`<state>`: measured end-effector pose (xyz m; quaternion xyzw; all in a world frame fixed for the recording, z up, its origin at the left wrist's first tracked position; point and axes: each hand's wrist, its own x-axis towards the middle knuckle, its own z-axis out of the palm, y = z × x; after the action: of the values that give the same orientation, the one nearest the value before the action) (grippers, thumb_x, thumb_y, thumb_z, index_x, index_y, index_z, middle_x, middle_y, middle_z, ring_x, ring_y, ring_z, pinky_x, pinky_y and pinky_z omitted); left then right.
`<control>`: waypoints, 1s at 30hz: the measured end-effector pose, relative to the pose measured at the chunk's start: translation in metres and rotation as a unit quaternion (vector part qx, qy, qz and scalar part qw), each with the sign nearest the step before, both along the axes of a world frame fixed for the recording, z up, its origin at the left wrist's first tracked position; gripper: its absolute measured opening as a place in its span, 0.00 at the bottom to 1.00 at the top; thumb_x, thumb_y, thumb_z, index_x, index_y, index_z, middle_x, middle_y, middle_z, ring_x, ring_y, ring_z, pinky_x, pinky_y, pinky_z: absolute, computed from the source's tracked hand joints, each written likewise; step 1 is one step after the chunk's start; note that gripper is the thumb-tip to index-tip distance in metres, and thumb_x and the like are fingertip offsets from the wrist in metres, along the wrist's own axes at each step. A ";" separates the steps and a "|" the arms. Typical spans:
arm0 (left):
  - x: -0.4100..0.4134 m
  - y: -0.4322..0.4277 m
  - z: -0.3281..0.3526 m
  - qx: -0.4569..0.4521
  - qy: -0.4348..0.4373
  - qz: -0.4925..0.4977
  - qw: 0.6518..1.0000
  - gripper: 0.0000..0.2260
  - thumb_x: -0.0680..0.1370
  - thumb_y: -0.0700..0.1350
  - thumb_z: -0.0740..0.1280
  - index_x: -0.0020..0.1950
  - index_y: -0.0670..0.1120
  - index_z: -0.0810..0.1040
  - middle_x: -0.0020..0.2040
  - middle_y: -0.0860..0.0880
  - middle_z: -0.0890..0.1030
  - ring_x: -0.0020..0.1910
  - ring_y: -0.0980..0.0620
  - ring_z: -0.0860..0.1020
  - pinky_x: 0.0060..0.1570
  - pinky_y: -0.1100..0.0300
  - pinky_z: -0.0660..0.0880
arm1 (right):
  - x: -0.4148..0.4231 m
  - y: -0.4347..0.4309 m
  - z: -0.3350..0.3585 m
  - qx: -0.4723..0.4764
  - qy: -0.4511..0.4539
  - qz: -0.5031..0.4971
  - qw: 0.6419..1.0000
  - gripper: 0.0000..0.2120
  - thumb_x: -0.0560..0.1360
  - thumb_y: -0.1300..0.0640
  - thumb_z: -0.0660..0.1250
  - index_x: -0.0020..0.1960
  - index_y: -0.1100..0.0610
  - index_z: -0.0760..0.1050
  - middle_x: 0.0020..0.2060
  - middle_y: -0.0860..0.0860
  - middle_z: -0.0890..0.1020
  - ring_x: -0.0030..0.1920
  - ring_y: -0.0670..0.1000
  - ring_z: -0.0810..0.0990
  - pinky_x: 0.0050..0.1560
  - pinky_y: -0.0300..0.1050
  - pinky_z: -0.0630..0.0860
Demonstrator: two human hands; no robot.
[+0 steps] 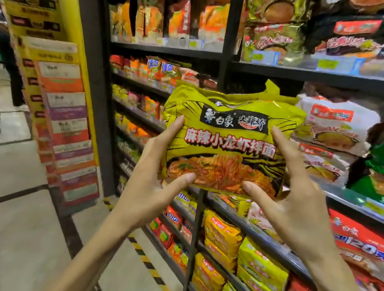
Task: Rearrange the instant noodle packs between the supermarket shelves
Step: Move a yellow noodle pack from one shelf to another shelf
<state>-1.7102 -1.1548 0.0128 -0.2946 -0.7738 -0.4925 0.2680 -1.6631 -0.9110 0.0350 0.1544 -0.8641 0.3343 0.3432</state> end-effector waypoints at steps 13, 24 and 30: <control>-0.200 0.060 0.008 -0.013 0.005 -0.057 0.998 0.41 0.75 0.47 0.77 0.79 0.69 0.57 0.71 0.74 0.64 0.73 0.71 0.64 0.70 0.59 0.71 | -0.157 0.052 -0.004 0.007 0.021 -0.118 0.993 0.42 0.68 0.37 0.67 0.77 0.31 0.52 0.66 0.32 0.70 0.24 0.39 0.71 0.34 0.49 0.76; -0.314 0.096 -0.001 0.025 0.014 -0.130 0.991 0.42 0.76 0.42 0.76 0.79 0.67 0.56 0.72 0.71 0.64 0.74 0.68 0.65 0.72 0.66 0.67 | -0.249 0.072 -0.007 0.044 0.052 -0.188 0.980 0.40 0.71 0.41 0.68 0.78 0.33 0.52 0.69 0.43 0.76 0.33 0.45 0.79 0.33 0.31 0.68; -0.372 0.107 -0.004 0.058 0.005 -0.196 0.979 0.40 0.76 0.44 0.75 0.79 0.68 0.58 0.74 0.66 0.66 0.75 0.56 0.69 0.72 0.43 0.71 | -0.285 0.072 -0.010 0.036 0.072 -0.211 0.974 0.40 0.71 0.42 0.70 0.77 0.30 0.52 0.70 0.23 0.61 0.58 0.54 0.84 0.51 0.39 0.76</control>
<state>-2.0820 -1.0473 0.0092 -0.4267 -0.6702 -0.5779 0.1865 -1.9477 -0.8395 0.0249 0.0045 -0.8615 0.2115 0.4616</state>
